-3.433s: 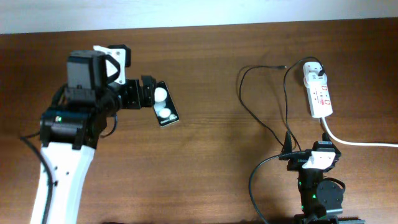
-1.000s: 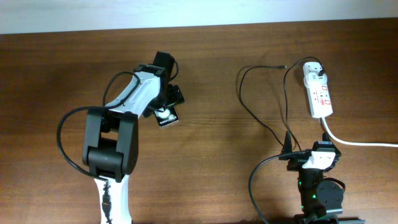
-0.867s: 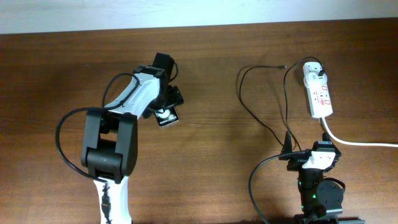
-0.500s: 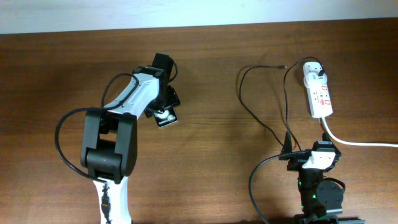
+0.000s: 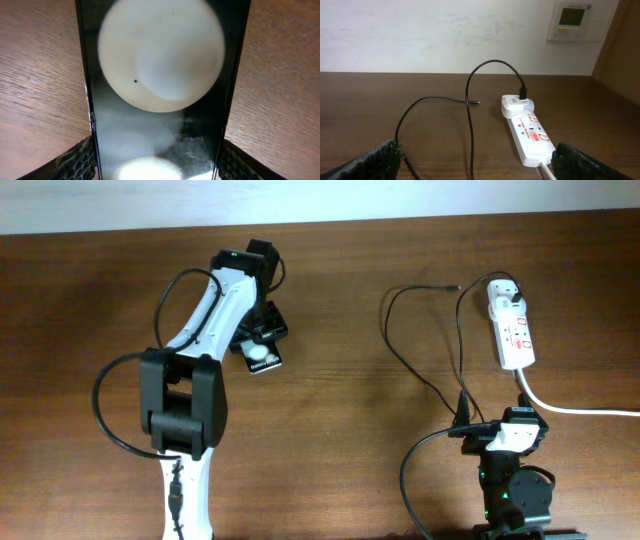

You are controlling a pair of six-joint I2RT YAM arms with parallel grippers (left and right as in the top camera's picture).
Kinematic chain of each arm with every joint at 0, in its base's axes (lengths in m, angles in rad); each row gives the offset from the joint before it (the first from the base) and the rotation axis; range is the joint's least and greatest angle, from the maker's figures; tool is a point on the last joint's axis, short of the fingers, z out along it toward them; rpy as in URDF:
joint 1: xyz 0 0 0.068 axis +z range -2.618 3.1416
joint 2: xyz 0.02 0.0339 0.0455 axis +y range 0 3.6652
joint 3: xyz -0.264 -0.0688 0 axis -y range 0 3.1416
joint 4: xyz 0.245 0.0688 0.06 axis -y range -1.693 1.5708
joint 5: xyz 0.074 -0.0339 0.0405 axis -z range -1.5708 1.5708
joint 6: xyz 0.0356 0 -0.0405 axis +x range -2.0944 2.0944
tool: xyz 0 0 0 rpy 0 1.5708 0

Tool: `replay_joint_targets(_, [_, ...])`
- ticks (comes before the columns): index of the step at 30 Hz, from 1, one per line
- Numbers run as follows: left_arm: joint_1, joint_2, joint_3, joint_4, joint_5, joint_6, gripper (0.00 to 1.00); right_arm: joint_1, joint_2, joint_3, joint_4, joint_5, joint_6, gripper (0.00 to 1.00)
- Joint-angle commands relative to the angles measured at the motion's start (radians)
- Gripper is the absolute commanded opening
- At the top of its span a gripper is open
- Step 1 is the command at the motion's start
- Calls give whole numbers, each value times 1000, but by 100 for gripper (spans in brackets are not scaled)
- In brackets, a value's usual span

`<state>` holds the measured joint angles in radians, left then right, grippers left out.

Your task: Plug charger to phone and switch on socket

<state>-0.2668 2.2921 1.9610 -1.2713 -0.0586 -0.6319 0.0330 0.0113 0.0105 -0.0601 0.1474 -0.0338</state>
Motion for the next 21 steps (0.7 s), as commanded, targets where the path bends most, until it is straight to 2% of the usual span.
replay_joint_targets(1, [1,1,100,-60,-17,20,62,-7,-6,-5,-8,-5,-4,99])
replay_joint_targets(11, [1,-41,323,-208,-17,20,61,-7,-6,-5,-8,-5,-4,99])
replay_joint_targets(21, [-1,-54,327,-230,-5,20,62,-7,-6,-5,-8,-5,-4,99])
